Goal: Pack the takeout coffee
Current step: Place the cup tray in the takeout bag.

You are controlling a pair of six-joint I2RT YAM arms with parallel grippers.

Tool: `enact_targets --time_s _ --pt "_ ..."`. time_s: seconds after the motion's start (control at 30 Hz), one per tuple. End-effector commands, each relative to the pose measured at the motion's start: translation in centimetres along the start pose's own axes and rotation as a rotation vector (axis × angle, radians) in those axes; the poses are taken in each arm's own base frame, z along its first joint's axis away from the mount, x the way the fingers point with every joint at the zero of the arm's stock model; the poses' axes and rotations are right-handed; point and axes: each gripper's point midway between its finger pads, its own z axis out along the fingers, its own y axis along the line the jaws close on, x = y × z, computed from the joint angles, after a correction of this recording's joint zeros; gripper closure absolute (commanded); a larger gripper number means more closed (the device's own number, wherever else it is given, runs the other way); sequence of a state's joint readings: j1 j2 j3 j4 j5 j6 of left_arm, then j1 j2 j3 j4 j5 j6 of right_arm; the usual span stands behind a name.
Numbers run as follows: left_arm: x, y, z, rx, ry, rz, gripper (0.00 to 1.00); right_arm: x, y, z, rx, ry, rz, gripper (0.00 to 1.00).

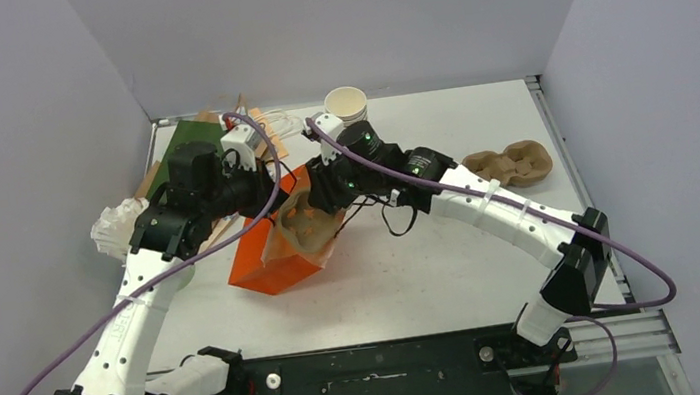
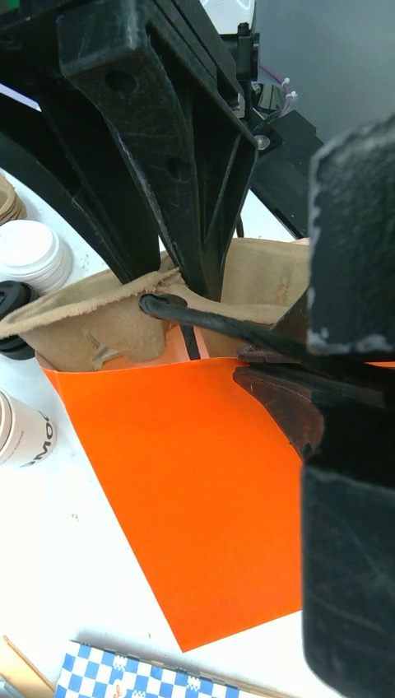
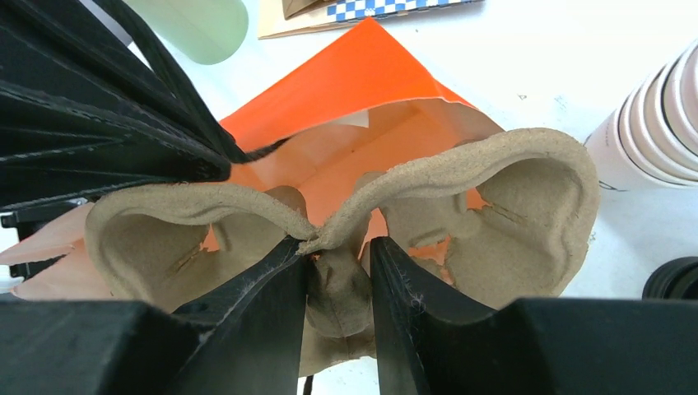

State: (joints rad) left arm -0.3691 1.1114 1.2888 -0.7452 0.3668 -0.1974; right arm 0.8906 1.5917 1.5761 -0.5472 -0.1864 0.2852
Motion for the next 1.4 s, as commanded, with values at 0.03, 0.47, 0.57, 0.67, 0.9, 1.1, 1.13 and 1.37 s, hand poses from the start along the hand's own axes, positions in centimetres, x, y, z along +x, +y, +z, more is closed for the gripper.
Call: enact_targets --time_s 0.03,0.47,0.57,0.67,0.9,1.1,1.13,1.37 --pt "-0.8 -1.1 0.2 0.052 -0.018 0.039 1.00 -3.2 0.9 -1.0 -0.048 -0.080 0.007 0.75" --pt "-2.5 -3.0 0.2 0.149 -0.072 0.018 1.00 -0.8 3.1 0.6 -0.023 -0.088 -0.263 0.75" --pt "-3.0 -3.6 0.0 0.173 -0.089 0.015 1.00 -0.8 2.6 0.2 0.002 -0.073 -0.263 0.75" --pt "-3.4 -4.2 0.1 0.208 -0.101 0.009 1.00 -0.7 2.4 -0.7 0.012 -0.068 -0.266 0.75" --pt "-3.5 -6.5 0.5 0.365 -0.100 -0.030 1.00 -1.1 1.6 -3.8 0.061 -0.102 -0.233 0.74" --pt "-4.7 -9.0 -0.3 0.511 -0.130 -0.086 1.00 -1.0 1.9 -6.1 0.085 -0.017 -0.179 0.74" --pt "-4.8 -9.3 -0.4 0.527 -0.133 -0.101 1.00 -0.7 2.0 -6.5 0.086 0.005 -0.173 0.74" --pt "-4.2 -8.4 1.0 0.497 -0.131 -0.189 1.00 0.8 1.5 -8.2 0.161 0.109 -0.150 0.73"
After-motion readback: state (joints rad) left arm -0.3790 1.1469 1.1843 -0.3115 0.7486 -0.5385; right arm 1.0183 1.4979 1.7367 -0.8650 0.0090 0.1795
